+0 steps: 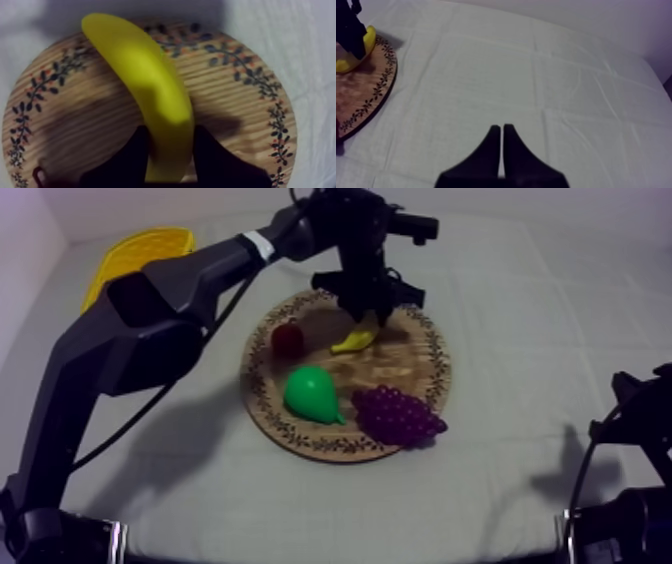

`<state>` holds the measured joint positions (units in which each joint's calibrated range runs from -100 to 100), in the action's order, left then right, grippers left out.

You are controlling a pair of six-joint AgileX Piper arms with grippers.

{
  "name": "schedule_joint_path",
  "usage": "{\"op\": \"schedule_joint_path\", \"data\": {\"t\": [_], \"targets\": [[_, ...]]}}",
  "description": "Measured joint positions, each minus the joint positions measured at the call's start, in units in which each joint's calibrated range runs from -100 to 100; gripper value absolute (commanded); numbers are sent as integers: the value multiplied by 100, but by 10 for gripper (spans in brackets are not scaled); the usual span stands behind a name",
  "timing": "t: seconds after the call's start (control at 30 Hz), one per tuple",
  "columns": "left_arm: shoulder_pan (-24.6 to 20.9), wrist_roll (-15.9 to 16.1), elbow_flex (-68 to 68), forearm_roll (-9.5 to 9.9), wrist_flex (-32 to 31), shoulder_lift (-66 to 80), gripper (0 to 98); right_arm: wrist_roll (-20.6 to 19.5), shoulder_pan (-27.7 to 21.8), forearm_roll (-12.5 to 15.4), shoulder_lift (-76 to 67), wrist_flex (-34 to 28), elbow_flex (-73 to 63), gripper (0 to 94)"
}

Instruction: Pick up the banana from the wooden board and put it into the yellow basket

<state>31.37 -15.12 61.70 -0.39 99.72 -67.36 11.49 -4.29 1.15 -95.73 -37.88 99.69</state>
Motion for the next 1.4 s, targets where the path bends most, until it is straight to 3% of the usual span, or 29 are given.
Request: {"op": "schedule_joint_path", "data": {"t": [0.13, 0.27, 0.43, 0.6, 0.8, 1.13, 1.4], "targets": [[63, 140, 319, 39, 25, -49, 254, 0, 0, 0, 0, 0, 0, 3], [113, 166, 372, 221, 9, 200, 254, 0, 0, 0, 0, 0, 0, 3], [72, 129, 8, 580, 9, 875, 257, 0, 0, 0, 0, 0, 0, 3], [-161, 15, -825, 919, 9, 1923, 257, 0, 0, 0, 0, 0, 0, 3], [-618, -58, -2026, 1171, -2, 3226, 258, 0, 0, 0, 0, 0, 0, 3], [-1706, 28, -4103, 1297, -533, 4834, 260, 0, 0, 0, 0, 0, 0, 3], [-2513, 73, -5432, 1291, -1232, 4817, 263, 0, 0, 0, 0, 0, 0, 3]]}}
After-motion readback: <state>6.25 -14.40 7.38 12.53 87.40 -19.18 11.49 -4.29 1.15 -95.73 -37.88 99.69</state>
